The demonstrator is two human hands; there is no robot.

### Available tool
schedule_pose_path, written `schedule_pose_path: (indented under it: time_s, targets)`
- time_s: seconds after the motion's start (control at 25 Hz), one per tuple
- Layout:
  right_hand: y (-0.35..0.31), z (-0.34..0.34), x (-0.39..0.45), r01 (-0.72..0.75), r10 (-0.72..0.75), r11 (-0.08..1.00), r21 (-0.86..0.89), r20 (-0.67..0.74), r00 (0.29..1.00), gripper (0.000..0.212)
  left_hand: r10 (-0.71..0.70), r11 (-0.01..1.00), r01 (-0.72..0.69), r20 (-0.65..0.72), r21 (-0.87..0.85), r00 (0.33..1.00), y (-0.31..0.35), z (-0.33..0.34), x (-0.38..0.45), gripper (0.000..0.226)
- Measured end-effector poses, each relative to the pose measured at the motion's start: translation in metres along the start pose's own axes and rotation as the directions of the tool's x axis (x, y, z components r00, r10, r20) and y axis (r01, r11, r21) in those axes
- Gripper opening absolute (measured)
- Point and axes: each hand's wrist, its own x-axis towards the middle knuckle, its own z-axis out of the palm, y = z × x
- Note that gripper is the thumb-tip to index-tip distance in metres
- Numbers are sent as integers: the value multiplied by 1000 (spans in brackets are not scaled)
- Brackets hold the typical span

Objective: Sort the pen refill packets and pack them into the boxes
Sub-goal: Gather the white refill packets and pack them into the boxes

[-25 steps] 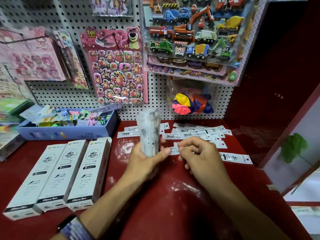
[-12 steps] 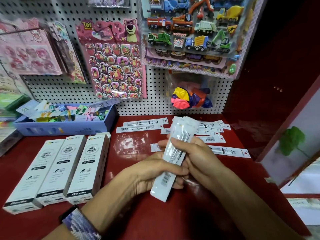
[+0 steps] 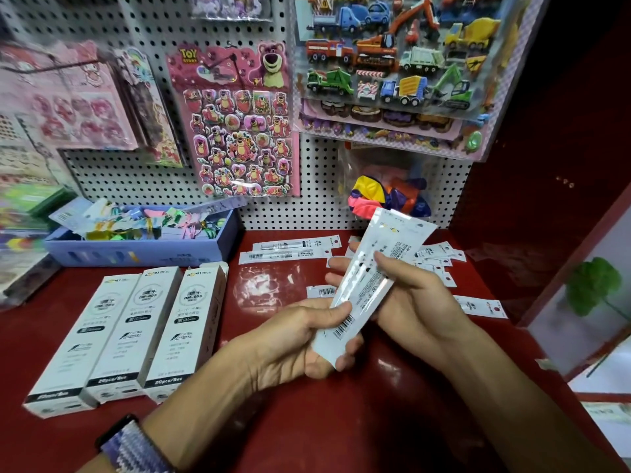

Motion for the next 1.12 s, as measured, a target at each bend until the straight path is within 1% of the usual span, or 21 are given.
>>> schedule_pose_path:
  time_s: [0.08,0.12,0.16,0.28,0.36,0.44,0.48,0.52,0.56,0.6,0.64,0.68,0.72,0.76,0.8,0.84,0.88,0.96,1.0,1.08,1.12]
  targets:
    - [3,1,1,11,-14,999,50,47,999,47,22,998,-24,-29,-54,999,5,-2,-6,23]
    - [6,2,3,28,-29,999,42,37,999,44,28,997,-31,-48,-69,998,8,-2,-9,22]
    - [11,3,5,36,-36,999,-2,6,999,40,28,998,-32,-79,-53,996,8,-5,-11,21]
    - [23,10,10,-31,-8,960,-278,-137,991,34,23,992,2,-201,123,979,4,-13,-17,17]
    - [28,13,11,-61,-13,912,-406,-178,984,32,35,970,25,-241,242,970,5,-14,-21,22]
    - [33,20,12,-42,-38,916,-400,-189,981,27,52,924,57,-270,378,961,16,-17,-31,40]
    - [36,26,13,-23,-50,929,-369,-188,981,24,100,871,76,-327,485,940,22,-21,-37,53]
    - [39,33,14,-3,-65,938,-347,-184,981,22,212,783,95,-407,615,889,29,-27,-44,66]
    - [42,38,16,17,-86,939,-345,-185,979,21,386,649,131,-473,750,792,34,-37,-49,74]
    - [44,43,18,32,-104,937,-347,-193,976,21,584,465,230,-491,855,647,37,-48,-54,74]
    - [44,44,21,38,-114,942,-334,-211,971,23,732,225,404,-427,887,531,37,-60,-57,67]
    - [44,45,22,41,-114,951,-305,-228,967,26,783,44,563,-378,825,493,36,-69,-60,54]
    - [43,44,23,42,-111,960,-276,-240,964,29,771,-42,664,-399,746,496,33,-78,-60,40]
    - [42,43,23,46,-112,966,-253,-252,961,31,721,-91,735,-465,672,515,29,-84,-58,38]
    - [40,42,23,52,-117,970,-238,-266,957,32,666,-134,772,-520,622,534,24,-91,-54,43]
    - [38,41,23,57,-121,973,-225,-279,953,33,645,-151,785,-541,601,539,19,-95,-50,48]
    - [37,40,23,60,-122,975,-214,-290,949,34,655,-147,787,-537,599,531,16,-99,-47,49]
    - [35,38,25,69,-125,979,-189,-306,944,36,654,-67,772,-557,632,512,13,-104,-44,48]
    - [34,38,26,73,-125,983,-171,-316,941,36,633,-16,750,-574,661,520,13,-105,-44,48]
    - [31,36,28,80,-118,988,-129,-325,938,37,587,22,689,-568,724,578,15,-102,-48,51]
    - [29,37,28,88,-117,991,-106,-316,942,38,583,27,637,-530,771,616,18,-96,-50,57]
